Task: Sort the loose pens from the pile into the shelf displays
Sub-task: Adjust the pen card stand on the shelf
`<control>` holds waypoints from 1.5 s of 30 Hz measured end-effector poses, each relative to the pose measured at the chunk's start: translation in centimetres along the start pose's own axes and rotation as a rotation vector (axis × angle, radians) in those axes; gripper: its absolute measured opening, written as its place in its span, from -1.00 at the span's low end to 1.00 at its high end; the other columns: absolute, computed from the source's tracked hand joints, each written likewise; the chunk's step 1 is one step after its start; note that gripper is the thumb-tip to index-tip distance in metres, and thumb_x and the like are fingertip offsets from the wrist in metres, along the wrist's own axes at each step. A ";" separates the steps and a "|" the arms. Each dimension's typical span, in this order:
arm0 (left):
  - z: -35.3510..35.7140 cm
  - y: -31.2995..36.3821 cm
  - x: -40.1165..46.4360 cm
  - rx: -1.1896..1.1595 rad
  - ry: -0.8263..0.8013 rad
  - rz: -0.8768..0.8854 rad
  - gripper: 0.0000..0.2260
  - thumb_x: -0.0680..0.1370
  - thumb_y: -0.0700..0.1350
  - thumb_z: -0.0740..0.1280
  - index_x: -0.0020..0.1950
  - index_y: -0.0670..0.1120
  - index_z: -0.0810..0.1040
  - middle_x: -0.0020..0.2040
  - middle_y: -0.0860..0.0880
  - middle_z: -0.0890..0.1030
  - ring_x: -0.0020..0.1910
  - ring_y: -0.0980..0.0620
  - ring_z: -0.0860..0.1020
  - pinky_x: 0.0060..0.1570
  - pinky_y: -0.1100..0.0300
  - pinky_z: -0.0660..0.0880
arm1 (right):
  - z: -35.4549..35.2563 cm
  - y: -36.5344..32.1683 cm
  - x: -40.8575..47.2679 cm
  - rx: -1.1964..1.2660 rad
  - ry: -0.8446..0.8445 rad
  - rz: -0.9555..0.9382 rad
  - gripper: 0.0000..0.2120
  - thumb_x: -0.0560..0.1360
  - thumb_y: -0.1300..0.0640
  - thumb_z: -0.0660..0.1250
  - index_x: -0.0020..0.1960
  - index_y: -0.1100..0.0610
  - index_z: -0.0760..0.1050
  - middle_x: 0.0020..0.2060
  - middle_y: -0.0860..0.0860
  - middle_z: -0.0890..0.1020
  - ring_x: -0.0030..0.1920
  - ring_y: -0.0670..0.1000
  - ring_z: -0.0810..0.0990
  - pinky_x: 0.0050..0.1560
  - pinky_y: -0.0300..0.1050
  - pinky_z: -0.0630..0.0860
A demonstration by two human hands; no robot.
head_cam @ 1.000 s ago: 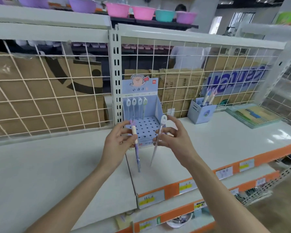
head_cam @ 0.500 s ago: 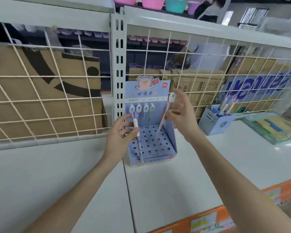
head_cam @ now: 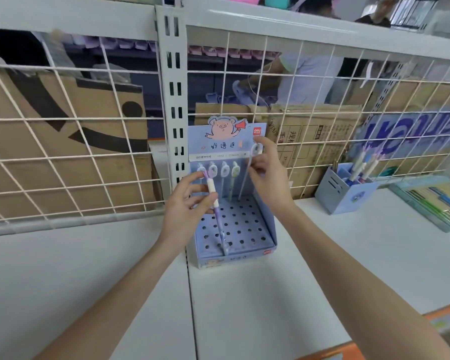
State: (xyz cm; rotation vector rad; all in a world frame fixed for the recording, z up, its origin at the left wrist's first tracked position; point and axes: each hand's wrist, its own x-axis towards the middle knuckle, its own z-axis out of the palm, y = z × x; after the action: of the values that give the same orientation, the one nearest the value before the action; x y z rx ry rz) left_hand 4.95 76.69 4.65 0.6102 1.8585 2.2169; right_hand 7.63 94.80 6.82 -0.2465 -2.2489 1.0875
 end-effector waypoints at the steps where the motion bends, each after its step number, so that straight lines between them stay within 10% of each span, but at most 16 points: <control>1: 0.1 0.0 0.0 -0.002 0.005 0.002 -0.63 0.47 -0.33 0.37 0.15 0.06 0.45 -0.01 -0.14 0.57 -0.19 0.13 0.62 -0.29 0.28 0.56 | 0.0 0.1 0.0 -0.003 -0.003 -0.009 -0.46 0.49 0.40 0.25 0.38 0.05 0.25 -0.18 0.01 0.57 -0.09 -0.01 0.60 0.00 -0.29 0.48; 17: 0.8 -0.3 0.8 0.016 0.036 0.008 -0.65 0.48 -0.32 0.36 0.19 -0.01 0.43 -0.05 -0.06 0.57 -0.20 0.14 0.62 -0.26 0.27 0.58 | -0.1 0.8 -0.2 -0.031 -0.051 -0.052 -0.48 0.49 0.39 0.26 0.37 0.05 0.27 -0.12 0.08 0.61 -0.09 -0.04 0.60 -0.06 -0.53 0.40; 23: 0.9 -0.2 0.7 0.005 0.037 0.002 -0.63 0.47 -0.32 0.36 0.21 -0.02 0.43 -0.04 -0.06 0.57 -0.20 0.17 0.61 -0.28 0.30 0.56 | 0.5 1.0 -0.6 -0.102 -0.093 -0.091 -0.59 0.50 0.38 0.24 0.29 0.11 0.35 -0.07 0.10 0.61 -0.08 0.06 0.60 0.03 -0.03 0.54; 45: 0.6 -0.3 0.7 0.012 -0.008 0.016 -0.60 0.47 -0.31 0.36 0.28 -0.10 0.40 -0.04 -0.06 0.57 -0.20 0.18 0.61 -0.27 0.30 0.56 | 0.7 1.5 0.1 -0.474 0.244 -0.262 -0.87 0.37 0.17 0.40 -0.10 0.06 0.66 -0.02 0.10 0.57 0.09 0.22 0.43 0.06 -0.01 0.15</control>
State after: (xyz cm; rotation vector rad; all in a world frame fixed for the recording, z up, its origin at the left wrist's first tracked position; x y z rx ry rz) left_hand 4.57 77.53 4.57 0.6371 1.8704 2.2121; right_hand 7.04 95.35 5.42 -0.2526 -2.2083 0.3583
